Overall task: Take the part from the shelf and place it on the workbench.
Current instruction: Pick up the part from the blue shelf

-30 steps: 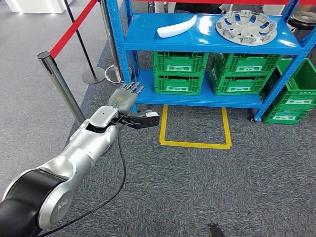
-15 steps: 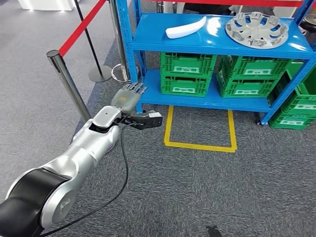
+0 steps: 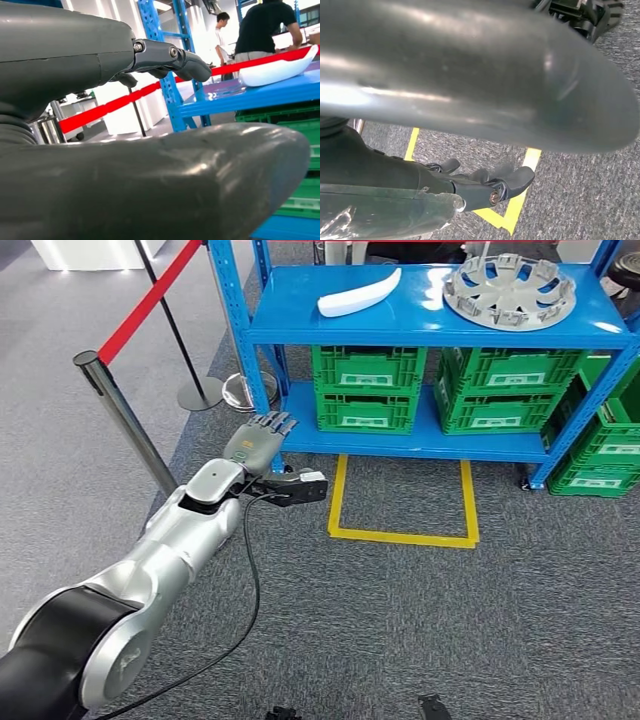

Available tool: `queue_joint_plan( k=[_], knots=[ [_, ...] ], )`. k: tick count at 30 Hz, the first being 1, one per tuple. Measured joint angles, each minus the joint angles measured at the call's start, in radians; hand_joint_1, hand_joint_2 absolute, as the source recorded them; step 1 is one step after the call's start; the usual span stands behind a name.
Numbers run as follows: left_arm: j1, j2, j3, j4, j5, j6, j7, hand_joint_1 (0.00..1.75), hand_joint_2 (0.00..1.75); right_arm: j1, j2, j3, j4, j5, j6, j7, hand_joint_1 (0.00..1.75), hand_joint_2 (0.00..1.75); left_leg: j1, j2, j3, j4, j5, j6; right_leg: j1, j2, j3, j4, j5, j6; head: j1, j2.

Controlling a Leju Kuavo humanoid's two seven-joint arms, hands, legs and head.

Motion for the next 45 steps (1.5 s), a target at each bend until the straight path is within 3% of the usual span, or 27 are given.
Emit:
queue_joint_plan(
  k=[2, 3, 4, 7, 9, 11, 13, 14, 15, 16, 18, 20, 25, 32, 34, 36, 37, 39, 40, 43, 45],
  knots=[
    [-0.002, 0.001, 0.002, 0.000, 0.000, 0.000, 0.000, 0.00, 0.00, 0.000, 0.000, 0.000, 0.000, 0.000, 0.000, 0.000, 0.00, 0.00, -0.004, 0.002, 0.039, -0.115, 0.091, 0.010, 0.001, 0.000, 0.015, -0.001, -0.009, 0.003, 0.000, 0.000],
    [-0.005, 0.002, 0.003, 0.000, -0.001, 0.000, 0.000, 0.00, 0.00, -0.001, 0.000, 0.000, 0.000, 0.000, 0.000, 0.000, 0.00, 0.00, -0.007, 0.003, 0.067, -0.181, 0.125, 0.014, 0.003, 0.000, 0.020, 0.000, -0.015, 0.006, 0.000, 0.000],
    [-0.008, 0.001, 0.005, 0.000, -0.001, 0.000, 0.000, 0.00, 0.00, -0.001, 0.000, 0.000, 0.000, 0.000, 0.000, 0.000, 0.00, 0.00, -0.010, 0.005, 0.089, -0.233, 0.140, 0.016, 0.004, 0.000, 0.022, 0.000, -0.019, 0.011, 0.000, 0.000],
    [-0.011, -0.001, 0.006, 0.000, -0.001, 0.001, 0.000, 0.00, 0.00, -0.002, 0.000, 0.000, 0.000, 0.000, 0.000, -0.001, 0.00, 0.00, -0.015, 0.005, 0.111, -0.281, 0.129, 0.020, 0.004, -0.003, 0.025, -0.007, -0.026, 0.026, 0.000, 0.000],
    [-0.011, 0.000, 0.007, 0.000, -0.001, 0.002, 0.000, 0.00, 0.00, -0.002, 0.000, 0.000, 0.000, 0.000, 0.000, -0.001, 0.00, 0.00, -0.014, 0.003, 0.119, -0.288, 0.127, 0.031, 0.003, -0.006, 0.019, 0.008, -0.038, 0.035, 0.001, 0.000],
    [-0.012, -0.001, 0.008, 0.000, -0.001, 0.002, 0.000, 0.00, 0.00, -0.001, 0.000, 0.000, 0.000, 0.000, 0.001, -0.001, 0.00, 0.00, -0.012, 0.002, 0.130, -0.292, 0.122, 0.042, 0.004, -0.006, -0.026, 0.099, -0.078, 0.038, 0.006, 0.000],
    [-0.008, -0.003, 0.008, 0.000, -0.001, 0.002, 0.000, 0.00, 0.00, -0.001, 0.000, 0.000, 0.000, 0.000, 0.000, -0.001, 0.00, 0.00, -0.014, 0.001, 0.137, -0.292, 0.115, 0.049, 0.006, -0.005, -0.103, 0.228, -0.121, 0.040, 0.010, 0.000],
    [-0.004, -0.003, 0.008, 0.000, -0.001, 0.002, 0.000, 0.00, 0.00, 0.000, 0.000, 0.000, 0.000, 0.000, 0.000, -0.001, 0.00, 0.00, -0.015, 0.000, 0.142, -0.292, 0.111, 0.050, 0.007, -0.005, -0.131, 0.265, -0.122, 0.040, 0.010, 0.000],
    [-0.001, -0.003, 0.008, 0.000, -0.001, 0.002, 0.000, 0.00, 0.00, 0.001, 0.000, 0.000, 0.000, 0.000, 0.000, -0.001, 0.00, 0.00, -0.015, -0.001, 0.147, -0.292, 0.107, 0.050, 0.007, -0.005, -0.142, 0.265, -0.103, 0.040, 0.011, 0.000],
    [0.001, -0.003, 0.008, 0.000, -0.001, 0.002, 0.000, 0.00, 0.00, 0.001, 0.000, 0.000, 0.000, 0.000, 0.000, -0.001, 0.00, 0.00, -0.015, -0.003, 0.153, -0.292, 0.102, 0.048, 0.007, -0.006, -0.133, 0.224, -0.066, 0.039, 0.011, 0.000],
    [0.001, -0.003, 0.008, 0.000, -0.001, 0.002, 0.000, 0.00, 0.00, 0.000, -0.001, 0.000, 0.000, 0.000, 0.000, -0.001, 0.00, 0.00, -0.016, -0.005, 0.167, -0.290, 0.089, 0.041, 0.008, -0.005, -0.075, 0.086, 0.015, 0.037, 0.013, 0.000],
    [-0.001, -0.003, 0.008, 0.000, -0.001, 0.002, 0.000, 0.00, 0.00, -0.001, -0.001, 0.000, 0.001, 0.000, 0.000, -0.001, 0.00, 0.00, -0.019, -0.006, 0.171, -0.286, 0.081, 0.033, 0.009, -0.003, -0.034, 0.000, 0.043, 0.032, 0.014, 0.000],
    [-0.001, -0.002, 0.008, 0.000, -0.001, 0.001, 0.000, 0.00, 0.00, 0.001, -0.001, 0.000, 0.001, 0.000, 0.000, -0.001, 0.00, 0.00, -0.017, -0.003, 0.168, -0.279, 0.067, 0.013, 0.007, 0.000, -0.023, -0.017, 0.035, 0.011, 0.010, 0.000],
    [-0.002, -0.002, 0.008, 0.000, -0.001, 0.001, 0.000, 0.00, 0.00, 0.001, -0.001, 0.000, 0.001, 0.000, 0.000, -0.001, 0.00, 0.00, -0.017, -0.001, 0.162, -0.264, 0.058, 0.009, 0.006, 0.000, -0.020, -0.019, 0.033, 0.008, 0.008, 0.000],
    [-0.002, -0.002, 0.008, 0.000, -0.001, 0.001, 0.000, 0.00, 0.00, 0.000, -0.001, 0.000, 0.001, 0.000, 0.001, -0.001, 0.00, 0.00, -0.015, 0.000, 0.132, -0.208, 0.032, 0.004, 0.005, -0.001, -0.017, -0.019, 0.031, 0.005, 0.006, 0.000],
    [0.001, -0.002, 0.008, 0.000, -0.001, 0.000, 0.000, 0.00, 0.00, -0.001, -0.001, 0.000, 0.001, 0.000, 0.002, -0.001, 0.00, 0.00, -0.012, 0.000, 0.065, -0.094, -0.006, -0.002, 0.005, -0.003, -0.012, -0.019, 0.025, 0.001, 0.005, 0.000],
    [0.003, -0.002, 0.008, 0.000, -0.001, 0.000, 0.000, 0.00, 0.00, -0.001, -0.001, 0.000, 0.001, 0.000, 0.002, -0.001, 0.00, 0.00, -0.009, 0.002, 0.057, -0.106, 0.025, -0.003, 0.004, -0.003, -0.002, -0.019, 0.018, 0.003, 0.005, 0.000],
    [0.003, -0.002, 0.008, 0.000, -0.001, 0.000, 0.000, 0.00, 0.00, -0.001, -0.001, 0.000, 0.001, 0.000, 0.002, -0.001, 0.00, 0.00, -0.009, 0.005, 0.078, -0.199, 0.094, 0.005, 0.004, -0.002, 0.014, -0.022, 0.001, 0.017, 0.006, 0.000],
    [0.002, -0.002, 0.008, 0.000, -0.001, 0.000, 0.000, 0.00, 0.00, -0.001, -0.001, 0.000, 0.001, 0.000, 0.001, -0.001, 0.00, 0.00, -0.010, 0.005, 0.109, -0.275, 0.132, 0.013, 0.004, -0.002, 0.021, -0.025, -0.005, 0.026, 0.007, 0.000],
    [-0.001, 0.000, 0.008, 0.000, -0.001, 0.000, 0.000, 0.00, 0.00, 0.000, -0.001, 0.000, 0.001, 0.000, 0.001, -0.001, 0.00, 0.00, -0.010, 0.003, 0.125, -0.291, 0.122, 0.036, 0.003, -0.005, 0.011, 0.001, -0.025, 0.042, 0.010, 0.000],
    [-0.002, -0.001, 0.008, 0.000, -0.001, 0.000, 0.000, 0.00, 0.00, -0.001, -0.001, 0.000, 0.001, 0.000, 0.001, -0.001, 0.00, 0.00, -0.010, 0.002, 0.134, -0.293, 0.117, 0.047, 0.005, -0.005, -0.041, 0.107, -0.071, 0.044, 0.016, 0.000]
  ],
)
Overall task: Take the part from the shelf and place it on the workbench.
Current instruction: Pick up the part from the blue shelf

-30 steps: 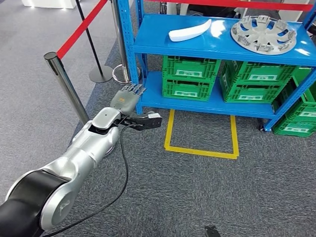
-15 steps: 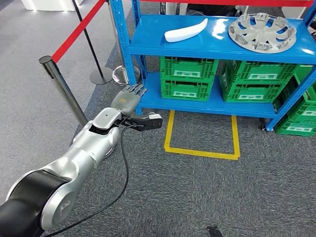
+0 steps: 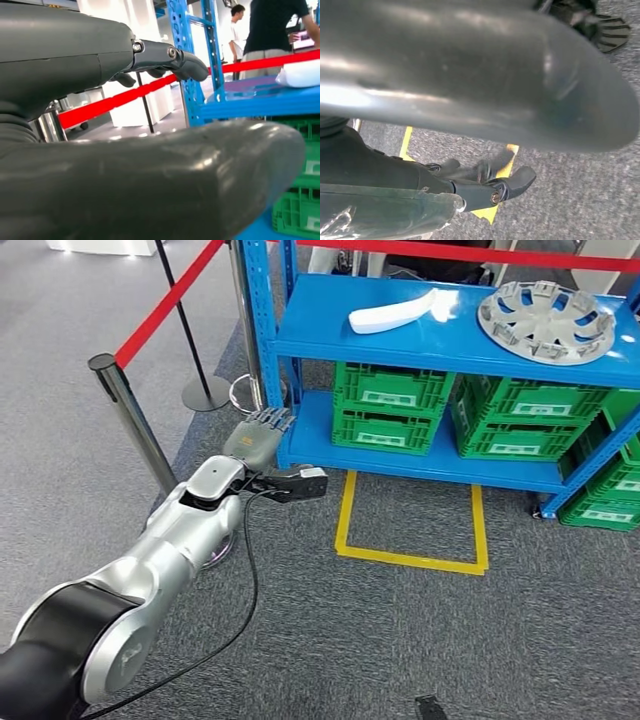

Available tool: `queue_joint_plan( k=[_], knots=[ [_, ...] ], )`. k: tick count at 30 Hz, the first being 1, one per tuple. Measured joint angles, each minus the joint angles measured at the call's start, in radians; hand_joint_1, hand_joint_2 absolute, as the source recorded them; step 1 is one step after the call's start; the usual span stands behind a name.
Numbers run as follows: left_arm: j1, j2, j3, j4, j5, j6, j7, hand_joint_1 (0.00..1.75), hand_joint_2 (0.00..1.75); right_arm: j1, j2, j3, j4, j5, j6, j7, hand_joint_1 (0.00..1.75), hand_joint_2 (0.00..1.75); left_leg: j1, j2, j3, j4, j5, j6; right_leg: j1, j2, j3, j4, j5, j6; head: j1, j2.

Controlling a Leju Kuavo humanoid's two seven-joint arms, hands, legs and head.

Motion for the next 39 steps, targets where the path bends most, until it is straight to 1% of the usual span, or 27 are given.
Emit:
queue_joint_plan(
  k=[1, 2, 3, 4, 5, 6, 7, 8, 9, 10, 12, 13, 14, 15, 16, 17, 18, 19, 20, 22, 23, 24, 25, 28, 31, 34, 39],
  knots=[
    [0.001, 0.000, 0.000, 0.000, 0.000, 0.000, 0.000, 0.00, 0.00, 0.000, 0.000, 0.000, 0.000, 0.000, 0.000, 0.000, 0.00, 0.00, -0.001, 0.000, 0.003, 0.000, -0.003, 0.004, 0.002, 0.000, -0.039, 0.070, -0.025, 0.000, 0.002, 0.000],
    [0.003, -0.001, 0.000, 0.000, 0.000, 0.000, 0.000, 0.00, 0.00, 0.001, 0.000, 0.000, 0.000, 0.000, 0.000, 0.000, 0.00, 0.00, -0.003, 0.000, 0.006, 0.000, -0.007, 0.006, 0.003, 0.000, -0.075, 0.126, -0.040, -0.001, 0.003, 0.000],
    [0.005, -0.001, 0.000, 0.000, 0.000, 0.000, 0.000, 0.00, 0.00, 0.003, 0.000, 0.000, 0.000, 0.000, 0.000, 0.000, 0.00, 0.00, -0.004, -0.001, 0.010, 0.000, -0.010, 0.007, 0.004, 0.000, -0.097, 0.151, -0.036, -0.002, 0.003, 0.000],
    [0.007, -0.001, 0.000, 0.000, 0.000, 0.000, 0.000, 0.00, 0.00, 0.004, 0.000, 0.000, 0.000, 0.000, 0.000, 0.000, 0.00, 0.00, -0.005, -0.002, 0.014, 0.000, -0.014, 0.007, 0.005, 0.000, -0.100, 0.138, -0.014, -0.004, 0.003, 0.000],
    [0.008, -0.001, 0.000, 0.000, 0.000, 0.000, 0.000, 0.00, 0.00, 0.004, 0.000, 0.000, 0.000, 0.000, 0.000, 0.000, 0.00, 0.00, -0.005, -0.003, 0.020, 0.000, -0.018, 0.005, 0.006, 0.000, -0.083, 0.088, 0.024, -0.006, 0.003, 0.000],
    [0.008, -0.001, 0.000, 0.000, 0.000, 0.000, 0.000, 0.00, 0.00, 0.004, 0.000, 0.000, 0.000, 0.000, 0.000, 0.000, 0.00, 0.00, -0.005, -0.004, 0.026, 0.000, -0.023, 0.002, 0.006, 0.000, -0.054, 0.018, 0.067, -0.009, 0.004, 0.000],
    [0.007, -0.001, 0.000, 0.000, 0.000, 0.000, 0.000, 0.00, 0.00, 0.003, 0.000, 0.000, 0.000, 0.000, 0.000, 0.000, 0.00, 0.00, -0.007, -0.005, 0.031, 0.002, -0.029, -0.002, 0.006, 0.000, -0.022, -0.049, 0.096, -0.010, 0.005, 0.000],
    [0.006, -0.001, 0.000, 0.000, 0.000, 0.000, 0.000, 0.00, 0.00, 0.002, 0.000, 0.000, 0.000, 0.000, 0.000, 0.000, 0.00, 0.00, -0.009, -0.006, 0.033, 0.004, -0.033, -0.006, 0.006, 0.001, 0.002, -0.097, 0.111, -0.012, 0.005, 0.000],
    [0.005, 0.000, 0.000, 0.000, 0.000, 0.000, 0.000, 0.00, 0.00, 0.002, 0.000, 0.000, 0.000, 0.000, 0.000, 0.000, 0.00, 0.00, -0.011, -0.007, 0.034, 0.004, -0.035, -0.011, 0.006, 0.002, 0.014, -0.121, 0.114, -0.014, 0.005, 0.000],
    [0.005, 0.000, 0.000, 0.000, 0.000, 0.000, 0.000, 0.00, 0.00, 0.002, 0.000, 0.000, 0.000, 0.000, -0.001, 0.000, 0.00, 0.00, -0.013, -0.007, 0.034, 0.004, -0.036, -0.014, 0.007, 0.003, 0.019, -0.128, 0.108, -0.017, 0.005, 0.000],
    [0.005, 0.000, 0.000, 0.000, 0.000, 0.000, 0.000, 0.00, 0.00, 0.003, 0.000, 0.000, 0.000, 0.000, -0.001, 0.000, 0.00, 0.00, -0.011, -0.006, 0.034, 0.005, -0.042, -0.022, 0.005, 0.005, 0.020, -0.130, 0.107, -0.027, 0.004, 0.000],
    [0.005, 0.000, 0.000, 0.000, 0.000, 0.000, 0.000, 0.00, 0.00, 0.003, 0.000, 0.000, 0.000, 0.000, -0.001, 0.000, 0.00, 0.00, -0.011, -0.005, 0.028, 0.019, -0.052, -0.027, 0.004, 0.005, 0.022, -0.131, 0.106, -0.031, 0.003, 0.000],
    [0.004, 0.000, 0.000, 0.000, 0.000, 0.000, 0.000, 0.00, 0.00, 0.003, 0.000, 0.000, 0.000, 0.000, -0.001, 0.000, 0.00, 0.00, -0.010, -0.004, 0.011, 0.053, -0.071, -0.033, 0.002, 0.005, 0.026, -0.132, 0.105, -0.036, 0.001, 0.000],
    [0.004, 0.000, 0.000, 0.000, 0.000, 0.000, 0.000, 0.00, 0.00, 0.002, 0.000, 0.000, 0.000, 0.000, -0.001, 0.000, 0.00, 0.00, -0.008, -0.003, -0.018, 0.109, -0.096, -0.039, 0.001, 0.004, 0.029, -0.133, 0.102, -0.039, 0.000, 0.000],
    [0.005, 0.000, 0.000, 0.000, 0.000, 0.000, 0.000, 0.00, 0.00, 0.002, 0.000, 0.000, 0.000, 0.000, -0.001, 0.000, 0.00, 0.00, -0.007, -0.002, -0.057, 0.178, -0.123, -0.043, 0.001, 0.003, 0.032, -0.133, 0.100, -0.041, -0.002, 0.000],
    [0.008, 0.000, 0.000, 0.000, 0.000, 0.001, 0.000, 0.00, 0.00, 0.002, 0.000, 0.000, 0.000, 0.000, -0.001, 0.000, 0.00, 0.00, -0.005, -0.002, -0.095, 0.243, -0.143, -0.045, 0.001, 0.002, 0.035, -0.133, 0.097, -0.043, -0.002, 0.000],
    [0.012, 0.000, 0.000, 0.000, 0.000, 0.001, 0.000, 0.00, 0.00, 0.002, 0.000, 0.000, 0.000, 0.000, -0.001, 0.000, 0.00, 0.00, -0.004, -0.001, -0.123, 0.282, -0.146, -0.046, 0.001, 0.002, 0.038, -0.133, 0.095, -0.044, -0.002, 0.000],
    [0.014, 0.000, 0.000, 0.000, 0.001, 0.002, 0.000, 0.00, 0.00, 0.002, 0.000, 0.000, 0.000, 0.000, -0.001, 0.000, 0.00, 0.00, -0.003, -0.001, -0.133, 0.286, -0.131, -0.046, 0.001, 0.003, 0.041, -0.133, 0.093, -0.044, -0.002, 0.000],
    [0.016, 0.000, 0.000, 0.000, 0.003, 0.004, 0.000, 0.00, 0.00, 0.003, 0.000, 0.000, 0.000, 0.001, -0.001, 0.000, 0.00, 0.00, -0.002, -0.001, -0.123, 0.251, -0.097, -0.044, 0.001, 0.004, 0.045, -0.133, 0.090, -0.043, -0.002, 0.000],
    [0.014, 0.000, 0.002, 0.000, 0.007, 0.006, 0.000, 0.00, 0.00, 0.002, 0.000, 0.000, 0.000, 0.001, -0.001, -0.002, 0.00, 0.00, -0.003, -0.001, -0.064, 0.120, -0.019, -0.039, 0.002, 0.006, 0.054, -0.133, 0.083, -0.039, -0.002, 0.000],
    [0.013, 0.000, 0.002, 0.000, 0.009, 0.008, 0.000, 0.00, 0.00, 0.002, 0.000, 0.000, 0.000, 0.001, -0.001, -0.002, 0.00, 0.00, -0.003, -0.001, -0.036, 0.060, 0.003, -0.035, 0.003, 0.007, 0.057, -0.132, 0.079, -0.035, -0.002, 0.000],
    [0.012, -0.001, 0.003, 0.000, 0.010, 0.008, 0.000, 0.00, 0.00, 0.002, 0.000, 0.000, 0.000, 0.001, -0.001, -0.003, 0.00, 0.00, -0.004, -0.001, -0.017, 0.020, 0.014, -0.033, 0.006, 0.007, 0.057, -0.130, 0.075, -0.032, -0.001, 0.000],
    [0.013, -0.001, 0.003, 0.000, 0.009, 0.008, 0.000, 0.00, 0.44, 0.002, 0.000, 0.000, 0.000, 0.000, -0.001, -0.003, 0.00, 0.00, -0.004, -0.001, -0.008, 0.001, 0.014, -0.033, 0.008, 0.007, 0.056, -0.130, 0.073, -0.034, -0.001, 0.000],
    [0.017, -0.001, 0.003, 0.000, 0.005, 0.008, 0.001, 0.00, 1.75, 0.003, 0.000, 0.000, 0.000, -0.006, 0.000, -0.005, 0.00, 0.00, -0.005, -0.005, -0.007, -0.006, 0.013, -0.034, 0.008, 0.005, 0.060, -0.137, 0.074, -0.039, 0.000, 0.000],
    [0.018, 0.000, 0.004, 0.000, 0.001, 0.007, 0.002, 0.00, 1.75, 0.003, 0.000, 0.000, 0.000, -0.016, 0.001, -0.007, 0.00, 0.00, -0.006, -0.006, -0.007, -0.006, 0.012, -0.027, 0.007, 0.003, 0.065, -0.147, 0.078, -0.032, 0.000, 0.000],
    [0.018, 0.000, 0.004, 0.000, 0.000, 0.006, 0.002, 0.00, 1.75, 0.003, 0.000, -0.001, 0.000, -0.020, 0.001, -0.007, 0.00, 0.00, -0.006, -0.006, -0.007, -0.006, 0.012, -0.023, 0.007, 0.003, 0.068, -0.153, 0.080, -0.024, 0.000, 0.000],
    [0.018, 0.000, 0.004, 0.000, 0.000, 0.004, 0.002, 0.00, 1.75, 0.003, 0.000, -0.001, 0.000, -0.020, 0.001, -0.007, 0.00, 0.00, -0.006, -0.006, -0.007, -0.006, 0.014, -0.021, 0.007, 0.003, 0.068, -0.154, 0.083, -0.019, 0.000, 0.000]
  ],
)
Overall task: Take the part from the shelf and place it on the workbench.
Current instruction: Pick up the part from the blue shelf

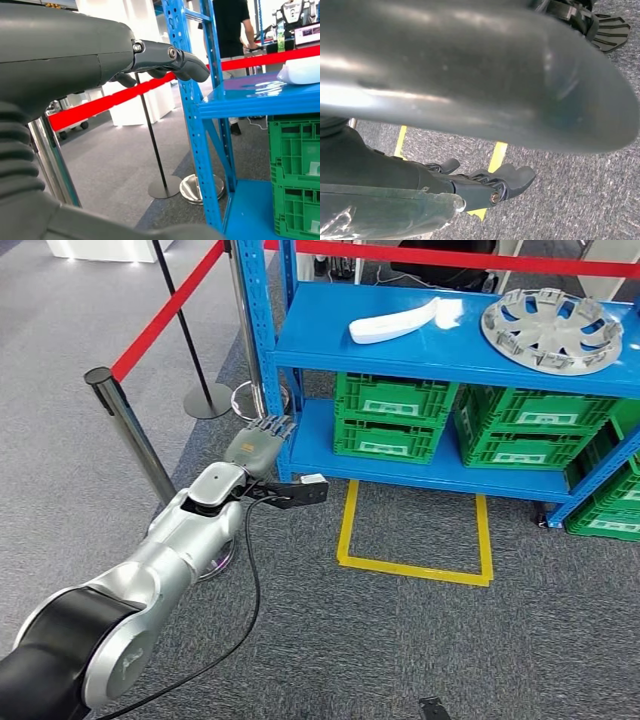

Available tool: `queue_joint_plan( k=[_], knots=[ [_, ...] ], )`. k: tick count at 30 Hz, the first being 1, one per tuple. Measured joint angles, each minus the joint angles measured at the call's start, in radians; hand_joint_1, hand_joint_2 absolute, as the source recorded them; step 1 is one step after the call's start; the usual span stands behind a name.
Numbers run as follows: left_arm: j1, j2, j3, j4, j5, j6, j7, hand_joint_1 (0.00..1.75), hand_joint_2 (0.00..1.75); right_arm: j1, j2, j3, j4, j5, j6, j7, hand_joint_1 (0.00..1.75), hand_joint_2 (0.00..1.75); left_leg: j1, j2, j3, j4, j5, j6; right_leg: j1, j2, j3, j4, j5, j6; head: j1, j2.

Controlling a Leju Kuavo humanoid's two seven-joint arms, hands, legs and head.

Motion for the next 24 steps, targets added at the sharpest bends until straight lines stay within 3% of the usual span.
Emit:
queue_joint_plan(
  k=[2, 5, 6, 8, 10, 11, 14, 16, 18, 20, 22, 24],
  knots=[
    [0.000, 0.000, 0.000, 0.000, 0.000, 0.000, 0.000, 0.00, 1.75, 0.000, 0.001, 0.000, 0.000, 0.000, 0.000, 0.000, 0.00, 0.00, -0.002, 0.000, 0.001, -0.002, -0.001, 0.009, -0.003, 0.001, 0.003, -0.008, 0.004, 0.007, -0.001, 0.000],
    [-0.003, 0.000, 0.000, -0.002, 0.000, 0.000, 0.000, 0.00, 1.75, -0.001, 0.001, 0.000, 0.000, 0.000, 0.000, -0.001, 0.00, 0.00, 0.004, 0.005, 0.029, -0.050, 0.019, 0.029, -0.002, 0.000, -0.003, 0.001, -0.004, 0.020, 0.000, 0.000],
    [-0.004, -0.001, 0.000, -0.002, 0.000, 0.000, 0.000, 0.00, 1.75, -0.001, 0.001, 0.000, 0.000, -0.001, 0.000, -0.001, 0.00, 0.00, 0.007, 0.008, 0.039, -0.065, 0.026, 0.031, -0.002, -0.001, -0.022, 0.038, -0.025, 0.021, 0.003, 0.000],
    [-0.006, -0.002, 0.000, -0.002, 0.000, 0.000, 0.000, 0.00, 1.75, 0.001, 0.001, 0.000, 0.000, -0.004, -0.001, -0.002, 0.00, 0.00, 0.008, 0.013, 0.044, -0.070, 0.027, 0.031, -0.005, -0.001, -0.085, 0.165, -0.083, 0.025, 0.006, 0.000],
    [0.000, -0.003, 0.000, -0.002, 0.000, -0.001, 0.000, 0.00, 1.75, 0.004, 0.001, -0.001, 0.000, -0.006, -0.001, -0.002, 0.00, 0.00, 0.009, 0.017, 0.044, -0.068, 0.024, 0.025, -0.012, -0.002, -0.135, 0.249, -0.103, 0.034, 0.006, 0.000],
    [0.002, -0.003, 0.000, -0.002, 0.000, -0.001, 0.000, 0.00, 1.31, 0.005, 0.001, -0.001, 0.000, -0.006, -0.002, -0.002, 0.00, 0.00, 0.012, 0.018, 0.043, -0.065, 0.022, 0.019, -0.017, -0.004, -0.134, 0.239, -0.086, 0.039, 0.006, 0.000],
    [0.003, -0.003, 0.000, -0.002, 0.000, -0.001, 0.000, 0.00, 0.00, 0.006, 0.003, -0.002, 0.001, -0.008, -0.002, -0.002, 0.00, 0.00, 0.023, 0.023, 0.035, -0.027, -0.001, -0.012, -0.036, -0.018, -0.051, 0.071, -0.002, 0.063, 0.009, 0.000],
    [0.001, -0.002, 0.000, -0.002, 0.000, -0.001, 0.000, 0.00, 0.00, 0.004, 0.006, -0.002, 0.003, -0.008, -0.002, -0.002, 0.00, 0.00, 0.024, 0.026, 0.023, 0.002, -0.015, -0.028, -0.039, -0.016, -0.032, 0.035, 0.006, 0.051, 0.007, 0.000],
    [0.002, -0.001, 0.000, -0.002, -0.001, -0.001, 0.000, 0.00, 0.00, 0.003, 0.007, -0.003, 0.003, -0.008, -0.003, -0.002, 0.00, 0.00, 0.025, 0.026, 0.018, 0.010, -0.017, -0.033, -0.034, -0.004, -0.042, 0.048, 0.004, 0.024, -0.002, 0.000],
    [0.002, -0.001, 0.000, -0.002, -0.001, -0.001, 0.000, 0.00, 0.00, 0.003, 0.006, -0.003, 0.003, -0.008, -0.003, -0.002, 0.00, 0.00, 0.029, 0.026, 0.008, 0.029, -0.035, -0.035, -0.031, 0.004, -0.046, 0.050, 0.006, 0.009, -0.008, 0.000],
    [0.002, -0.001, -0.001, -0.002, -0.001, -0.001, 0.000, 0.00, 0.00, 0.003, 0.006, -0.004, 0.003, -0.008, -0.003, -0.002, 0.00, 0.00, 0.028, 0.025, -0.035, 0.121, -0.088, -0.035, -0.028, 0.012, -0.046, 0.048, 0.008, -0.003, -0.011, 0.000],
    [0.005, -0.002, -0.001, -0.002, -0.001, -0.001, 0.000, 0.00, 0.00, 0.003, 0.006, -0.004, 0.003, -0.008, -0.003, -0.002, 0.00, 0.00, 0.026, 0.024, -0.104, 0.258, -0.144, -0.030, -0.025, 0.021, -0.046, 0.046, 0.009, -0.008, -0.013, 0.000]
  ],
)
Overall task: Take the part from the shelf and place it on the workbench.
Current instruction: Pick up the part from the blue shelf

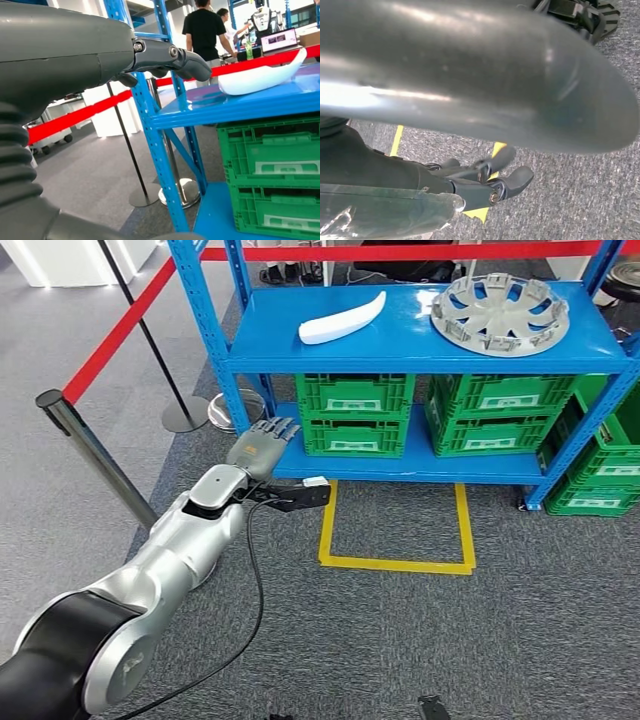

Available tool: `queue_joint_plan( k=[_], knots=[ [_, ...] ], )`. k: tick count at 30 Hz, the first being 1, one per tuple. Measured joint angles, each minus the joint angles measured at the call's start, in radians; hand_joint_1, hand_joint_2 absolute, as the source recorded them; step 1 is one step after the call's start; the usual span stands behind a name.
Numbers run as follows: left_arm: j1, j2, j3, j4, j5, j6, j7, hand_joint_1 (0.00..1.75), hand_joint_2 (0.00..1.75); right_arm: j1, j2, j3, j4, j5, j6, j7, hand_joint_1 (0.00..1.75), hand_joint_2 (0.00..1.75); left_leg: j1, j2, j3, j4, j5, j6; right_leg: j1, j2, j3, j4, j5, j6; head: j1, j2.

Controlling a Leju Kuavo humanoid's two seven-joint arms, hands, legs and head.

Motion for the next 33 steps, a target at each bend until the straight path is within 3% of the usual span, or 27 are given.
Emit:
queue_joint_plan(
  k=[1, 2, 3, 5, 7, 9, 11, 16, 22, 33],
  knots=[
    [0.002, 0.000, 0.000, 0.000, 0.000, 0.000, 0.000, 0.00, 0.00, 0.001, 0.000, 0.000, 0.000, 0.000, 0.000, 0.000, 0.00, 0.00, -0.001, -0.001, -0.024, 0.043, -0.009, 0.004, 0.002, 0.005, 0.000, 0.000, 0.000, -0.001, 0.000, 0.000],
    [0.004, 0.000, 0.000, 0.000, 0.000, 0.000, 0.000, 0.00, 0.00, 0.001, -0.001, -0.001, 0.000, 0.000, 0.000, 0.000, 0.00, 0.00, -0.002, -0.002, -0.033, 0.053, -0.001, 0.009, 0.003, 0.010, 0.000, 0.000, -0.001, -0.001, -0.001, 0.000],
    [0.004, 0.000, 0.000, 0.000, 0.000, 0.000, 0.000, 0.00, 0.00, 0.002, -0.001, -0.002, 0.000, 0.000, 0.000, 0.000, 0.00, 0.00, -0.004, -0.004, -0.023, 0.026, 0.024, 0.014, 0.004, 0.016, 0.000, 0.000, -0.001, -0.001, -0.001, 0.000],
    [0.003, 0.001, 0.000, 0.000, 0.000, 0.000, 0.000, 0.00, 0.00, 0.001, -0.001, -0.003, 0.000, 0.000, 0.000, -0.001, 0.00, 0.00, -0.006, -0.020, 0.038, -0.096, 0.091, 0.022, 0.004, 0.027, 0.001, 0.000, -0.001, 0.001, -0.001, 0.000],
    [0.000, 0.000, 0.000, 0.000, 0.000, 0.000, 0.000, 0.00, 0.00, 0.000, -0.001, -0.004, 0.000, 0.001, 0.000, -0.002, 0.00, 0.00, -0.008, -0.037, 0.093, -0.204, 0.120, 0.020, 0.004, 0.034, -0.002, 0.001, -0.002, 0.008, -0.001, 0.000],
    [0.000, -0.002, 0.000, 0.000, 0.000, 0.000, 0.000, 0.00, 0.00, 0.002, -0.001, -0.005, 0.000, 0.005, 0.002, -0.002, 0.00, 0.00, -0.010, -0.041, 0.107, -0.239, 0.119, 0.009, 0.003, 0.036, -0.005, 0.000, -0.003, 0.008, -0.001, 0.000],
    [0.002, -0.004, 0.000, 0.000, 0.000, -0.001, 0.000, 0.00, 0.00, 0.004, -0.002, -0.005, 0.000, 0.010, 0.003, -0.002, 0.00, 0.00, -0.011, -0.042, 0.106, -0.241, 0.122, 0.005, 0.002, 0.034, -0.002, -0.008, -0.001, 0.002, -0.001, 0.000],
    [0.006, -0.005, 0.000, 0.000, 0.000, -0.001, 0.000, 0.00, 0.00, 0.004, -0.002, -0.006, 0.000, 0.014, 0.002, -0.001, 0.00, 0.00, -0.011, -0.044, 0.106, -0.241, 0.124, 0.018, 0.002, 0.032, 0.012, -0.032, 0.009, 0.016, 0.000, 0.000],
    [0.008, -0.005, 0.000, 0.000, 0.000, -0.001, 0.000, 0.00, 0.00, 0.004, -0.004, -0.006, 0.000, 0.016, 0.001, 0.000, 0.00, 0.00, -0.012, -0.044, 0.105, -0.240, 0.125, 0.025, 0.002, 0.032, 0.015, -0.041, 0.015, 0.032, -0.001, 0.000],
    [0.019, -0.006, 0.002, 0.000, 0.015, 0.008, -0.006, 0.00, 0.00, 0.006, -0.007, -0.006, 0.000, 0.020, 0.003, -0.001, 0.00, 0.00, -0.010, -0.043, 0.105, -0.242, 0.128, 0.023, 0.004, 0.032, 0.012, -0.039, 0.016, 0.034, -0.001, 0.000]
  ],
)
